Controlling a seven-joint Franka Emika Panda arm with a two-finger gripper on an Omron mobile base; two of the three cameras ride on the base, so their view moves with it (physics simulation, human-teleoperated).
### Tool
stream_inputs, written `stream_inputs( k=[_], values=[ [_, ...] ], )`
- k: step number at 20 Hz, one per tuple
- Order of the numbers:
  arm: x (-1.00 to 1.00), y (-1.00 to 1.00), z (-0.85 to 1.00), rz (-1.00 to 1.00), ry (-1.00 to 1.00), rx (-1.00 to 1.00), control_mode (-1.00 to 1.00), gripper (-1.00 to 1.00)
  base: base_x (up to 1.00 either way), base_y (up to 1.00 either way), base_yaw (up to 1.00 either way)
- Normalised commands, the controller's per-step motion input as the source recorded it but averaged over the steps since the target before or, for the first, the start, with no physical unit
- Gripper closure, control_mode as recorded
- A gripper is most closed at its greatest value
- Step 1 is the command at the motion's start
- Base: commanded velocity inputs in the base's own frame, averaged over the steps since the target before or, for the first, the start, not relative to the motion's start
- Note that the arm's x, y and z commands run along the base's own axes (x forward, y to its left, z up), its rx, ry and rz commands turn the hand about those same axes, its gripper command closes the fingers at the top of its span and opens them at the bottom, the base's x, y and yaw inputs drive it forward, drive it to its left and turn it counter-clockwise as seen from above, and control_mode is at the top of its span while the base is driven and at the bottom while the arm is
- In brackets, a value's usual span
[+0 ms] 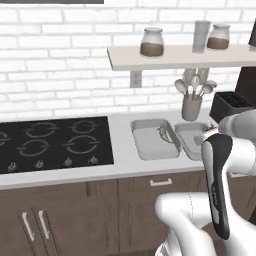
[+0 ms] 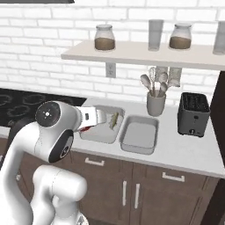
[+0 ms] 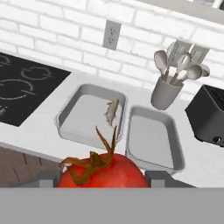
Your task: Place one tomato and one fish in each tupperware on the nearby counter, to pack two identical lunches.
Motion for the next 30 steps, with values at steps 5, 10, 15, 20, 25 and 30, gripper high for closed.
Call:
stream_inputs(
  k=[5,10,15,20,25,30],
  values=[
    [0.0,0.0,0.0,0.0,0.0,0.0,1.0,1.0,0.49,0.51,0.0],
    [0.0,0.0,0.0,0.0,0.0,0.0,1.0,1.0,0.78,0.0,0.0],
    [0.01,0.0,-0.12,0.01,0.0,0.0,-1.0,1.0,0.37,0.0,0.01],
    [0.26,0.0,-0.64,0.01,0.11,0.0,-1.0,1.0,0.0,0.0,0.0],
    [0.51,0.01,-0.72,0.0,0.21,0.0,-1.0,1.0,0.0,0.0,0.0],
    [0.52,0.01,-0.68,0.0,0.19,0.03,-1.0,1.0,0.0,0.0,0.0]
  ],
)
